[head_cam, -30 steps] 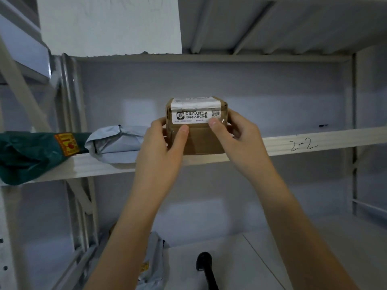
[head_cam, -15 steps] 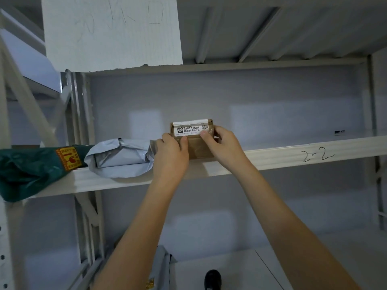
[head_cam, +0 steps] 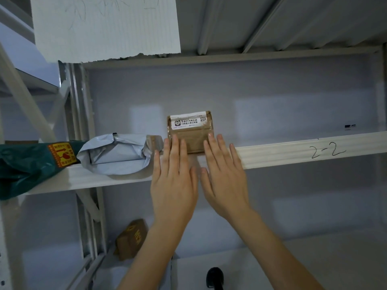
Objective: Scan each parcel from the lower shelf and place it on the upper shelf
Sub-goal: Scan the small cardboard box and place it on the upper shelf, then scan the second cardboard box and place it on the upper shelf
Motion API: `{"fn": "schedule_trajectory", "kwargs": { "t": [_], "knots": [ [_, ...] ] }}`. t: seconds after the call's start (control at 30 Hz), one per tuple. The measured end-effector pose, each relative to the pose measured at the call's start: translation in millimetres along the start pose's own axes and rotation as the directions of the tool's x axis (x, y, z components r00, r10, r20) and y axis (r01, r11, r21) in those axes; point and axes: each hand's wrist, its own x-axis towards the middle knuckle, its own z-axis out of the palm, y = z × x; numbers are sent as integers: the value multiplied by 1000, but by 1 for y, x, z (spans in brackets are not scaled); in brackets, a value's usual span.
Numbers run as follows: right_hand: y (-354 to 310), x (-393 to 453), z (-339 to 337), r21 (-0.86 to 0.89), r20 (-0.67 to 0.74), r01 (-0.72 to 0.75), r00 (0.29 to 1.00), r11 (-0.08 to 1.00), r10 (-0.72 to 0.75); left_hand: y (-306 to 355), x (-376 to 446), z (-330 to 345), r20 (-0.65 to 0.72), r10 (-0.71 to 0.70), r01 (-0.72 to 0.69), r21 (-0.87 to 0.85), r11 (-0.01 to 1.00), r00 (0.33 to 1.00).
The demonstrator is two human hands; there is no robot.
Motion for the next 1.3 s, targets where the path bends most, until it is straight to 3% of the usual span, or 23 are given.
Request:
{"fn": "schedule_trajectory", "kwargs": {
  "t": [0.23, 0.43, 0.53, 0.6, 0.7, 0.77, 0.9, 1.1, 1.23, 1.3],
  "knots": [
    [-1, 3, 13, -22, 29, -27, 999, 999, 27, -3, 3, 16, 3, -16, 16, 42, 999, 1000],
    [-1, -26, 11, 146, -57, -8, 998, 989, 17, -4, -39, 18, -118, 16, -22, -47, 999, 993],
    [-3, -76, 24, 236, -26, 7, 1000, 972, -1, -16, -103, 33, -33, 19, -21, -50, 999, 999],
    [-6, -110, 45, 238, 128, -52, 992, 970, 22, -29, -149, 52, 108, 1, -1, -7, 1000, 994],
    [-18, -153, 79, 177, 427, -203, 897, 963, 110, -56, -204, 74, 320, -82, 69, 50, 996, 944],
    [-31, -173, 99, 153, 539, -267, 830, 952, 146, -73, -226, 84, 438, -150, 118, 100, 988, 887],
    [-57, -191, 132, 155, 788, -332, 610, 930, 86, -107, -244, 100, 581, -289, 221, 187, 957, 761],
    [-98, -191, 197, 155, 905, -568, 410, 808, 115, -166, -254, 142, 652, -396, 381, 173, 908, 647],
    [-126, -172, 239, 171, 937, -689, 334, 705, 100, -202, -247, 175, 632, -432, 449, 146, 882, 644],
    [-140, -162, 259, 152, 952, -768, 283, 623, 116, -217, -238, 190, 643, -491, 519, 167, 838, 587]
  ]
}}
